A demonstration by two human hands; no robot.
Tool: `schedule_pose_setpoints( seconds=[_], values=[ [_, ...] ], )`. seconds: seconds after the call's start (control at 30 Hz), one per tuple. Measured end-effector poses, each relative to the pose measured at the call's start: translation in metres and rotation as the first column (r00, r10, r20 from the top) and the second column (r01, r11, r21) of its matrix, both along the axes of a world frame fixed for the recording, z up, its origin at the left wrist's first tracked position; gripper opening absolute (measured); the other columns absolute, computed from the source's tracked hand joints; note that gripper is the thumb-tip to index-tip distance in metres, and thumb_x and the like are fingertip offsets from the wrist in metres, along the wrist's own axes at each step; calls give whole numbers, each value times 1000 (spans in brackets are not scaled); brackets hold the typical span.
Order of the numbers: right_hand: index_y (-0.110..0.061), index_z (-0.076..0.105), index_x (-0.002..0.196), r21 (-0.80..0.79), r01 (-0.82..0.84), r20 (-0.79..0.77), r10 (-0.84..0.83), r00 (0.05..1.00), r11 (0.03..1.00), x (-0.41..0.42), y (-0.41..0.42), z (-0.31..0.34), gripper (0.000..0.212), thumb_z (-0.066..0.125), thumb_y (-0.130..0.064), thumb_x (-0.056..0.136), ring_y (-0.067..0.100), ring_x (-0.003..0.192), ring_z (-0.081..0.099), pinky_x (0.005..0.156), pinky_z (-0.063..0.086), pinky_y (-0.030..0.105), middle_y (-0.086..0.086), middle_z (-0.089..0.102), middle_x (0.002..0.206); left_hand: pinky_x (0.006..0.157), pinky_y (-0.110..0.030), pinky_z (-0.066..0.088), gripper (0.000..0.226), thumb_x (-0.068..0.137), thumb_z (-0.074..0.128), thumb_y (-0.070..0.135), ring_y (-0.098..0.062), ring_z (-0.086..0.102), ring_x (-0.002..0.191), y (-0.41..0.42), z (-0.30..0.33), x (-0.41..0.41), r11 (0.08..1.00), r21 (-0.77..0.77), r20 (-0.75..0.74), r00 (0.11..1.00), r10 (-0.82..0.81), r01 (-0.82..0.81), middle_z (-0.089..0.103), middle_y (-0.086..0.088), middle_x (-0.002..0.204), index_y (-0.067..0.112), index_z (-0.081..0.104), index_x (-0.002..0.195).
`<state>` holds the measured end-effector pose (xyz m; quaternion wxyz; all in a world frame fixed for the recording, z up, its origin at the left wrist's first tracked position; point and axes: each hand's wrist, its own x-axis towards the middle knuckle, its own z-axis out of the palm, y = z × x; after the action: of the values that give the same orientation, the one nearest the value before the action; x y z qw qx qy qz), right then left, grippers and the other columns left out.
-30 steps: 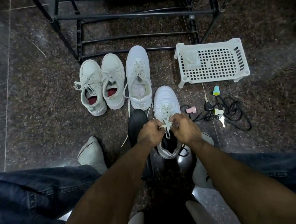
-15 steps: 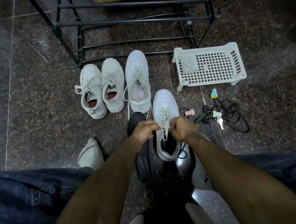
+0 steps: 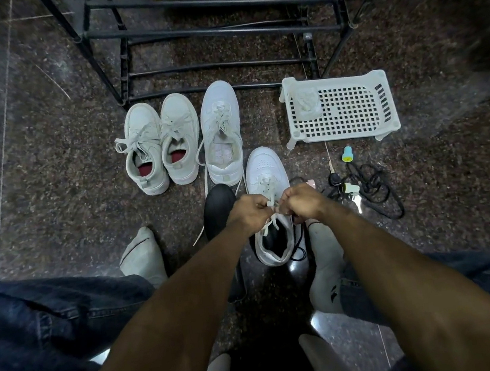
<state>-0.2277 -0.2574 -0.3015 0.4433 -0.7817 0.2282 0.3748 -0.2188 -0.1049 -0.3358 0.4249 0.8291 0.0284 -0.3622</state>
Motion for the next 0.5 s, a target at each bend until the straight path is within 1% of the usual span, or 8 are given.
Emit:
schedule_pose_setpoints(
  seconds=[0.07, 0.13, 0.2, 0.27, 0.33, 0.37, 0.43, 0.5],
  values=[
    [-9, 64, 73, 6, 4, -45, -4, 999, 1000, 4, -1, 4, 12, 63, 0, 81, 14, 62, 57, 61, 52, 30, 5, 61, 69, 57, -19, 40, 32, 82, 77, 19, -6, 48, 55, 1, -1, -1, 998, -36, -20, 998, 55, -55, 54, 9, 55, 23, 57, 57],
    [-7, 63, 71, -26, 40, -31, -41, 999, 999, 6, -3, 4, 12, 63, 1, 80, 16, 59, 55, 58, 51, 30, 6, 60, 67, 59, -22, 41, 31, 81, 77, 16, -8, 48, 57, 5, -4, -2, 991, -80, -28, 994, 110, -111, 54, 5, 57, 19, 57, 58],
    [-4, 65, 74, -99, 55, -1, -56, 998, 994, 5, -5, 0, 6, 68, -4, 80, 18, 64, 58, 57, 54, 33, 6, 62, 70, 67, -30, 48, 21, 84, 74, 14, -15, 53, 68, 7, -1, -4, 965, -176, -81, 980, 182, -193, 61, -4, 70, 12, 60, 68],
    [-1, 69, 86, -191, -1, 9, 3, 1000, 982, 0, -7, -8, 11, 69, -10, 81, 21, 73, 64, 64, 60, 40, 9, 68, 80, 70, -29, 49, 11, 88, 69, 13, -17, 61, 81, 12, 8, -5, 926, -256, -204, 952, 230, -279, 68, -10, 88, 5, 63, 84],
    [1, 69, 90, -234, -13, 0, 13, 1000, 972, -8, -5, -13, 15, 65, -12, 87, 25, 79, 66, 72, 60, 46, 12, 68, 89, 79, -31, 48, 15, 92, 63, 13, -15, 65, 99, 19, 15, -5, 895, -314, -344, 917, 203, -315, 72, -6, 108, 2, 63, 102],
    [1, 68, 89, -244, -7, 6, 9, 1000, 970, -12, -2, -13, 16, 62, -13, 89, 27, 82, 65, 74, 60, 45, 12, 67, 90, 85, -33, 47, 15, 94, 61, 14, -15, 65, 106, 23, 18, -4, 878, -357, -386, 906, 173, -319, 72, -2, 112, 2, 63, 104],
    [-1, 65, 87, -270, -5, 42, 16, 999, 963, -16, 2, -17, 16, 58, -16, 92, 28, 87, 64, 77, 57, 39, 12, 64, 91, 94, -39, 48, 6, 96, 57, 13, -20, 65, 111, 31, 22, 1, 823, -437, -439, 884, 158, -364, 72, -2, 114, 8, 59, 94],
    [-4, 63, 87, -295, 21, 68, -1, 998, 955, -17, 5, -16, 15, 58, -17, 93, 28, 87, 62, 79, 56, 38, 12, 63, 93, 90, -41, 54, 9, 97, 53, 10, -28, 67, 107, 38, 23, 6, 747, -478, -483, 849, 216, -462, 71, -11, 112, 11, 55, 89]
  ],
)
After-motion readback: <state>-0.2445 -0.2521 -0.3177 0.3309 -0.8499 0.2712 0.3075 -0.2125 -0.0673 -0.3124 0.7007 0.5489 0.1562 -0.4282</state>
